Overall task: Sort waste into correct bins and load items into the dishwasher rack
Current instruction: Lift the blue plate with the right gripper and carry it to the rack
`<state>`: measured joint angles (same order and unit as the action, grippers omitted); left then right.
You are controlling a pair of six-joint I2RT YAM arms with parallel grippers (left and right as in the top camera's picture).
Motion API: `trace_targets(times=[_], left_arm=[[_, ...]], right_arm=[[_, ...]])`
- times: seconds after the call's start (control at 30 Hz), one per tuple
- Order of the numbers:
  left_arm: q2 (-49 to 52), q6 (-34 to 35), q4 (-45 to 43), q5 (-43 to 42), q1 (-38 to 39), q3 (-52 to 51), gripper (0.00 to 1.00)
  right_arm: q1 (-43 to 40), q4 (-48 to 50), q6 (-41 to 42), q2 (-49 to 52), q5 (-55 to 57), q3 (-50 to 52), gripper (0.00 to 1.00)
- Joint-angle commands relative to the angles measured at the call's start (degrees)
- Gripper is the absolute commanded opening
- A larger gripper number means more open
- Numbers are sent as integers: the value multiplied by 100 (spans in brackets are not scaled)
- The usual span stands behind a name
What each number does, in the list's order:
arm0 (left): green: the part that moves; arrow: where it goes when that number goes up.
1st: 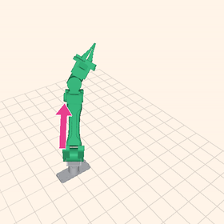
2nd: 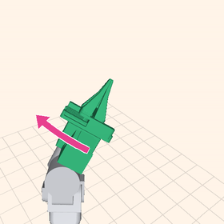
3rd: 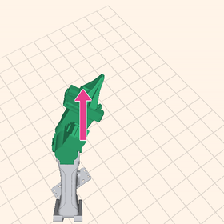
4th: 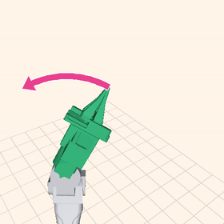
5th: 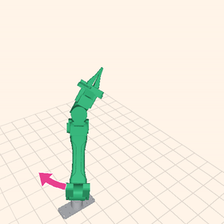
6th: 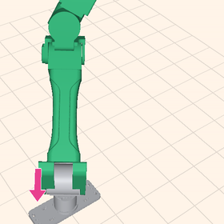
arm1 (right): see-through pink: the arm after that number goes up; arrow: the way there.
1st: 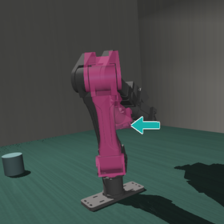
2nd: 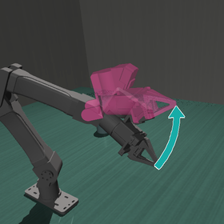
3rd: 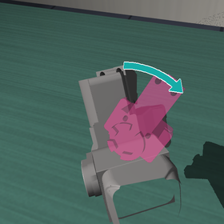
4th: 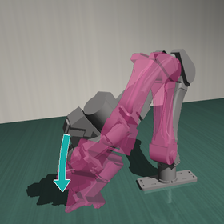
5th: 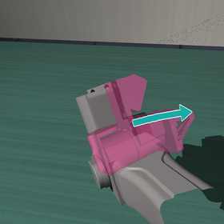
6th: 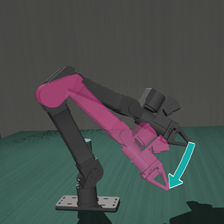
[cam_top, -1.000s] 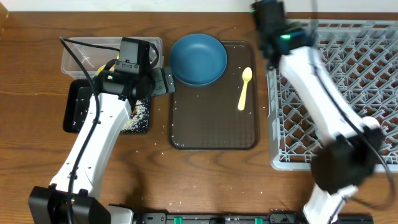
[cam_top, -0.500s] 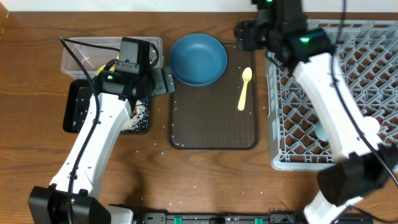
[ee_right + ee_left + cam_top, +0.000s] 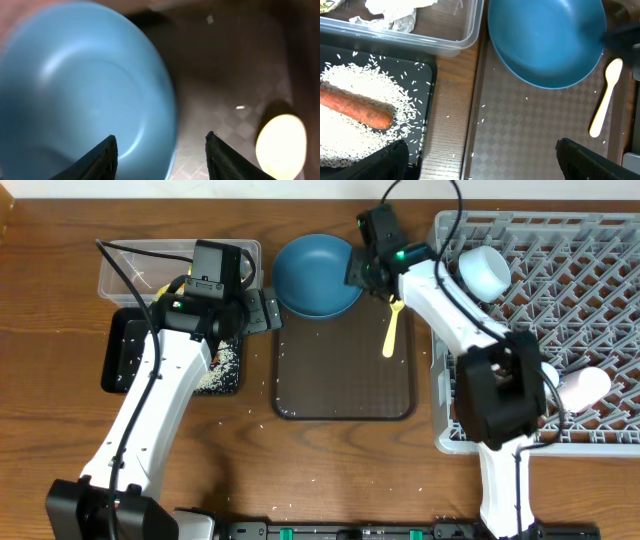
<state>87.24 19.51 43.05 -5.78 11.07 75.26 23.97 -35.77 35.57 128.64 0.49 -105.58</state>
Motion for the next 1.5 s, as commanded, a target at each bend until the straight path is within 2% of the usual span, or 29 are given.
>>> trace_targets(times=[0.0,0.13,0.6,0.8,1.0,1.17,1.33,1.47], left_arm=[[0,-11,0,31,-17,92,96],[0,-11,0,31,-17,92,96],[0,-11,0,31,-17,92,96],[0,-11,0,31,-17,92,96],[0,-11,0,31,-17,92,97],[0,-11,0,31,-17,92,96],[0,-11,0,31,-17,92,96],[0,-11,0,31,-17,92,97]], right_arm=[[22,7,299,157,125,-2,54],[24,26,299,382,153,-2,46],[-52,39,293,588,146,-39,2],[-229,26,79,234,118,-50,1],[-398,-28,-634,-850,291,-50,1],[-636,-332,-1005,-1904,1543,-50,1],[-927,-756,-1209,-2645,3641,-50,1],[-1202,-1235,-1207,-2839,5416,-50,1]])
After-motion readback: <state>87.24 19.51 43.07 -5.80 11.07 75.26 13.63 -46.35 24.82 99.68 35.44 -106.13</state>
